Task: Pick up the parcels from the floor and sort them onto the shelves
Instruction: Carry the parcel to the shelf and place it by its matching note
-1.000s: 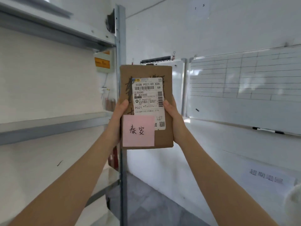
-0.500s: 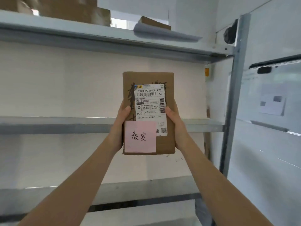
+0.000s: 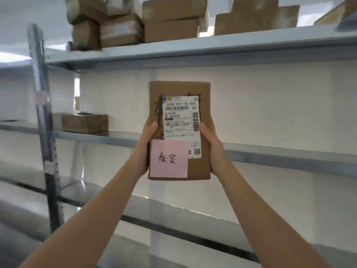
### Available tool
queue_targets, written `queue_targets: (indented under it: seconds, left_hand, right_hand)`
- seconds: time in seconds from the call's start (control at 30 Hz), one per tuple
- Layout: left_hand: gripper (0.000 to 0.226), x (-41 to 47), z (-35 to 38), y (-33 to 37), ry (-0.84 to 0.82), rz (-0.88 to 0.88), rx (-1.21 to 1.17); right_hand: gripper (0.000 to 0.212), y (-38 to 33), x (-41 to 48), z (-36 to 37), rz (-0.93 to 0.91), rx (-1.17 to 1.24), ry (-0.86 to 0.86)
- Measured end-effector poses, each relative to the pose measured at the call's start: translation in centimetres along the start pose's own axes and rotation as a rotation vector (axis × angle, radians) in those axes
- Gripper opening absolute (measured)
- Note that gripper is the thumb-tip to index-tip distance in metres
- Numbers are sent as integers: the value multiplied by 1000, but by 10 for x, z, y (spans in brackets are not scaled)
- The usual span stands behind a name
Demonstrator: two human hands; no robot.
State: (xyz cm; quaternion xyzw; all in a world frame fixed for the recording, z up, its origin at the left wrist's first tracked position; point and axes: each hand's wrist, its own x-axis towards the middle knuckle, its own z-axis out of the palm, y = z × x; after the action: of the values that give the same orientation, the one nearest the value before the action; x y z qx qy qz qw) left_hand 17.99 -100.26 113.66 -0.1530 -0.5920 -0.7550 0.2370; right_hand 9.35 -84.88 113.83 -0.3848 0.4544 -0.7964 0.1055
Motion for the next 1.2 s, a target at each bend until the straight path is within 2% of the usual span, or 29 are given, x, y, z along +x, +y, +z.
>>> queue_targets:
  seconds: [0.23,0.5,0.77,0.93,1.0,1.1,1.2]
  left_hand:
    - [118,-27,-137,49,128,60,87]
    - [120,-61,-265,69,318,48,93]
    - [117,-70,-380,66,451,19,81]
    - [120,-64,-456,30,575,-111,17]
    - [110,-65,-484,14,621,-143,-12]
    - [77,-69,-517,-9,691,-198,-83]
    - [68,-69,-545,-31,694,-270,-126]
  right_hand:
    - [80,82,53,121,23,57,-140]
    - [78,183,99,218,154,83,-307]
    - [78,295,150,291,247,173,-410]
    - [84,377,178,310,361,161,-397]
    - [85,407,186,316,409,166,-394]
    - [83,447,192,323,495,163,-383]
    - [82,484,195,323,561,188,-338]
